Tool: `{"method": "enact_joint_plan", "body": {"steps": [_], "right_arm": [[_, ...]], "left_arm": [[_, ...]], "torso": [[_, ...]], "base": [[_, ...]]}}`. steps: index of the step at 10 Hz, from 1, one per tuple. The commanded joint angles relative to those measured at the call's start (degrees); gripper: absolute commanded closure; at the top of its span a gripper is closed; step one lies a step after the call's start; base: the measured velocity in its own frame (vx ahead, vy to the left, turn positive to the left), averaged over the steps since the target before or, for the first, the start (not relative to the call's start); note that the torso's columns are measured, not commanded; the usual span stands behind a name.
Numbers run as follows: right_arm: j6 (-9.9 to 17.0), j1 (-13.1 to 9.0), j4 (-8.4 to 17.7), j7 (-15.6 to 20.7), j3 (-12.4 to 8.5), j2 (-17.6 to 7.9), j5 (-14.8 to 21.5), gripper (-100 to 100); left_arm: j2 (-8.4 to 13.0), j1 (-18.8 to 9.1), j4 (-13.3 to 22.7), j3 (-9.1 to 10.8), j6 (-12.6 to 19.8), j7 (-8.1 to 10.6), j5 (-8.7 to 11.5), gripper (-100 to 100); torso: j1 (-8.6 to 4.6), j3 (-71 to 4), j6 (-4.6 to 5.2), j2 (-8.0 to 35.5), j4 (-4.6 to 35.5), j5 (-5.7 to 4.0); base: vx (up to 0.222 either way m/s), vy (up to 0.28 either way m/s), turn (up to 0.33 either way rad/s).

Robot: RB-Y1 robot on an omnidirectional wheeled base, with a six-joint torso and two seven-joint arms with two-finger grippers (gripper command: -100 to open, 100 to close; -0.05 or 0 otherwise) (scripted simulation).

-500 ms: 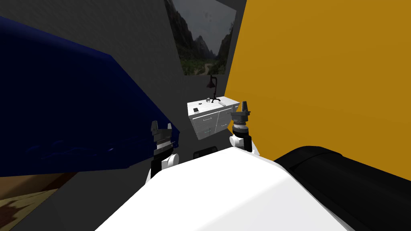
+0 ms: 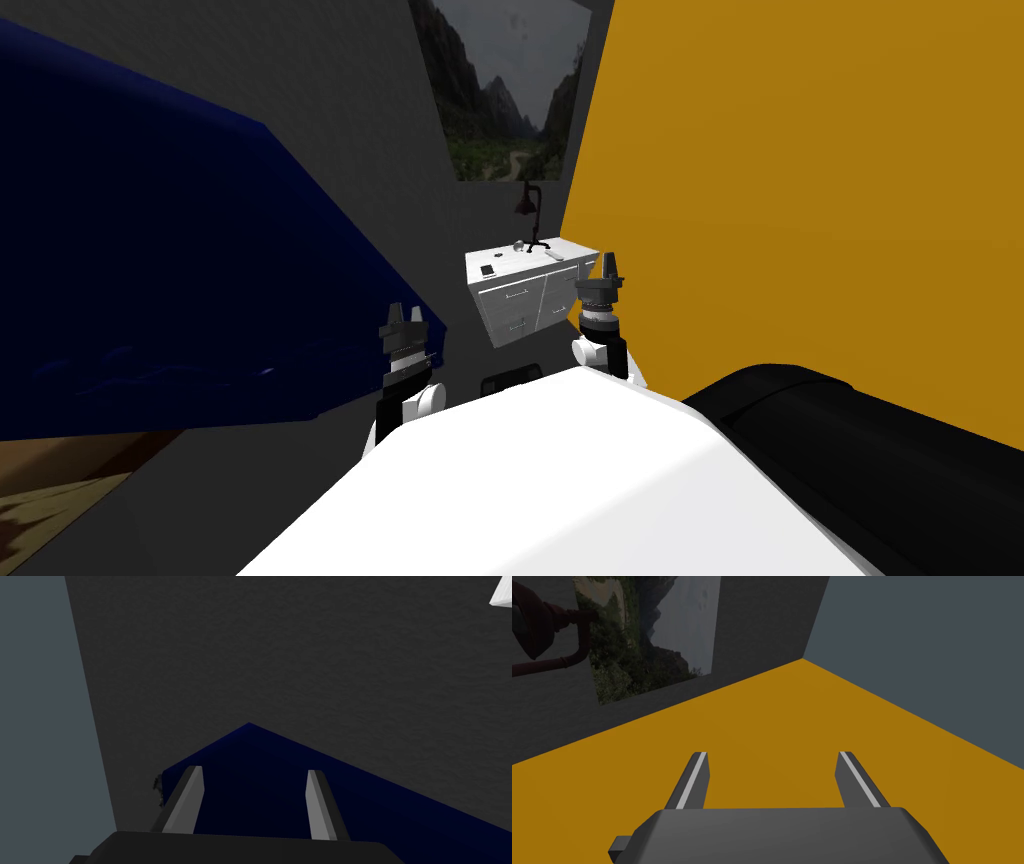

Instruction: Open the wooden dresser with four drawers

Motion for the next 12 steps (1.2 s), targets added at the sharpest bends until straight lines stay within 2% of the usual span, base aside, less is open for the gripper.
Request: {"method": "enact_joint_plan", "body": {"steps": [1, 4, 5, 7, 12], "right_arm": [[0.0, 0.0, 0.0, 0.0, 0.0, 0.0, 0.0, 0], [0.0, 0.0, 0.0, 0.0, 0.0, 0.0, 0.0, 0], [-0.1, -0.6, 0.9, -2.0, 0.6, -2.1, -1.2, -100], [-0.2, -1.4, 2.0, -4.8, 1.5, -3.5, -3.0, -100], [-0.7, -3.7, 5.0, -12.8, 4.0, -5.7, -8.2, -100]], "left_arm": [[0.0, 0.0, 0.0, 0.0, 0.0, 0.0, 0.0, 0], [0.0, 0.0, 0.0, 0.0, 0.0, 0.0, 0.0, 0], [0.0, 0.0, 0.0, 0.0, 0.0, 0.0, 0.0, 0], [0.0, 0.0, 0.0, 0.0, 0.0, 0.0, 0.0, 0], [0.0, 0.0, 0.0, 0.0, 0.0, 0.0, 0.0, 0]], "torso": [[0.0, -8.4, 0.0, 4.2, 4.2, 0.0], [0.0, -33.8, 0.0, 16.9, 16.9, 0.0], [0.0, -42.3, 0.0, 21.2, 21.1, 0.0], [0.0, -47.3, 0.0, 23.6, 23.6, 0.0], [0.01, -47.6, 0.01, 23.8, 23.8, 0.01]], "base": [[0.0, 0.0, 0.0], [0.0, 0.0, 0.0], [0.008, 0.0, 0.031], [0.006, -0.004, 0.025], [0.008, -0.004, 0.031]]}}
